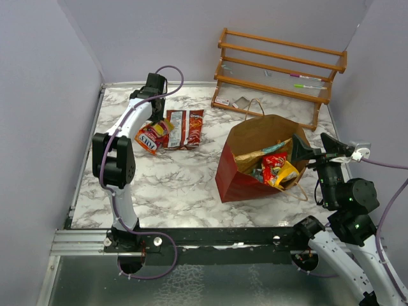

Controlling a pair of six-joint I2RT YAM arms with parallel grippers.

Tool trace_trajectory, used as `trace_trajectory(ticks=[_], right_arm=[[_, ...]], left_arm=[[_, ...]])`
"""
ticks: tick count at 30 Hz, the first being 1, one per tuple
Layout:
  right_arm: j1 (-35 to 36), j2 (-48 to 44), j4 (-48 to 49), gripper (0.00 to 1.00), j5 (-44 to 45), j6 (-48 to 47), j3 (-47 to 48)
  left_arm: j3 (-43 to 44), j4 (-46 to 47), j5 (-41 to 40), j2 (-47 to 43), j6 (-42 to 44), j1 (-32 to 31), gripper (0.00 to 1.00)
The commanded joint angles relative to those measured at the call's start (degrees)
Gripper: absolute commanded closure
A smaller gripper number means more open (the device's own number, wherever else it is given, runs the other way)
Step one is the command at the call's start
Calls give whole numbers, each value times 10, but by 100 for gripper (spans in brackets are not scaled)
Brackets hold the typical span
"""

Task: Take the snacks out of the paper bag
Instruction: Place the snack at the center of the board.

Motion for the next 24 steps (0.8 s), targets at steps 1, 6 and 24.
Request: trace_trajectory(ticks=[1,6,24], right_arm=[[0,-7,4,1,-2,1,-2],[0,-5,6,1,-1,1,-4],[0,11,5,1,6,0,-1]], left_arm=[[48,-32,-5,48,-21,33,100],[41,-8,1,56,-41,66,100],[-93,179,324,67,-233,228,97]])
